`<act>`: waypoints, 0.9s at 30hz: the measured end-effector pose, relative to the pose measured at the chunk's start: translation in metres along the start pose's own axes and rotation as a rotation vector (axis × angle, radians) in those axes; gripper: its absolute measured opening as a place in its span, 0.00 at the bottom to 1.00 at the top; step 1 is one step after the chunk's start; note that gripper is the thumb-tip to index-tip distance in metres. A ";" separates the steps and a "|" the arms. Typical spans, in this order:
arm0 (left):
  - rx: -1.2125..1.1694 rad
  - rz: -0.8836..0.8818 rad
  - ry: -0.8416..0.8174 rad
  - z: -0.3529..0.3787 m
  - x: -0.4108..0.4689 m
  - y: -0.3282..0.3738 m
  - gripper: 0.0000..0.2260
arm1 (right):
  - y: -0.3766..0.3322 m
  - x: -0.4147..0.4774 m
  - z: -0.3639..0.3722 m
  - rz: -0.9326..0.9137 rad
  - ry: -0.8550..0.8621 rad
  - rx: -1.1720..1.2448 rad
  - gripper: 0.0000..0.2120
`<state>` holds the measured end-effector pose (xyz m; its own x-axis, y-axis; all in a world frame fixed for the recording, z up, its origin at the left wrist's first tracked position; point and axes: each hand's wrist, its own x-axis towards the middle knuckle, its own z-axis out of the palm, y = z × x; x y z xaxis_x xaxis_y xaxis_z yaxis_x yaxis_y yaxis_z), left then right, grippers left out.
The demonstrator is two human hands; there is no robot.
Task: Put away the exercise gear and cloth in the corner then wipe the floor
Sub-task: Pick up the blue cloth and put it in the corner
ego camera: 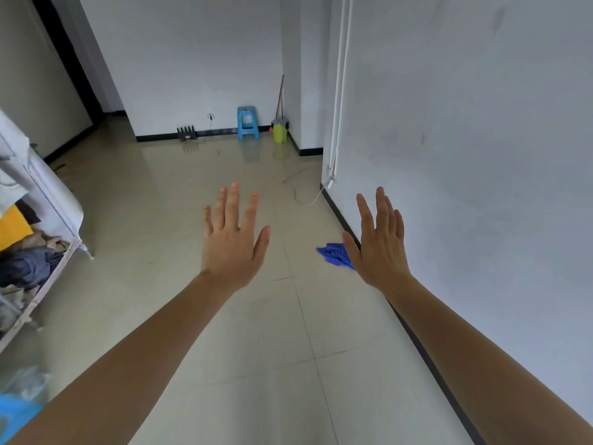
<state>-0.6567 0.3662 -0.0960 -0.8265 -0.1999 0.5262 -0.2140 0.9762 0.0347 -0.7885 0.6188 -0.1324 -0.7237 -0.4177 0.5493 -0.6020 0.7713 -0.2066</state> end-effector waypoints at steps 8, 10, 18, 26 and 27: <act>0.040 -0.022 -0.060 0.123 0.117 -0.116 0.30 | 0.003 0.147 0.144 -0.001 -0.094 -0.073 0.35; 0.021 -0.006 -0.050 0.152 0.161 -0.143 0.29 | 0.002 0.189 0.181 -0.003 -0.099 -0.098 0.35; -0.104 0.121 -0.021 0.240 0.373 -0.187 0.29 | 0.024 0.340 0.260 0.101 -0.083 -0.188 0.34; -0.163 0.353 -0.153 0.395 0.515 -0.132 0.28 | 0.134 0.413 0.329 0.336 -0.070 -0.261 0.36; -0.156 0.376 -0.174 0.417 0.533 -0.123 0.28 | 0.152 0.422 0.340 0.364 -0.073 -0.271 0.36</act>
<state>-1.2883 0.1041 -0.1739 -0.9102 0.1731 0.3763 0.1880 0.9822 0.0029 -1.3003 0.3964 -0.2077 -0.8997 -0.1215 0.4192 -0.2012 0.9678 -0.1513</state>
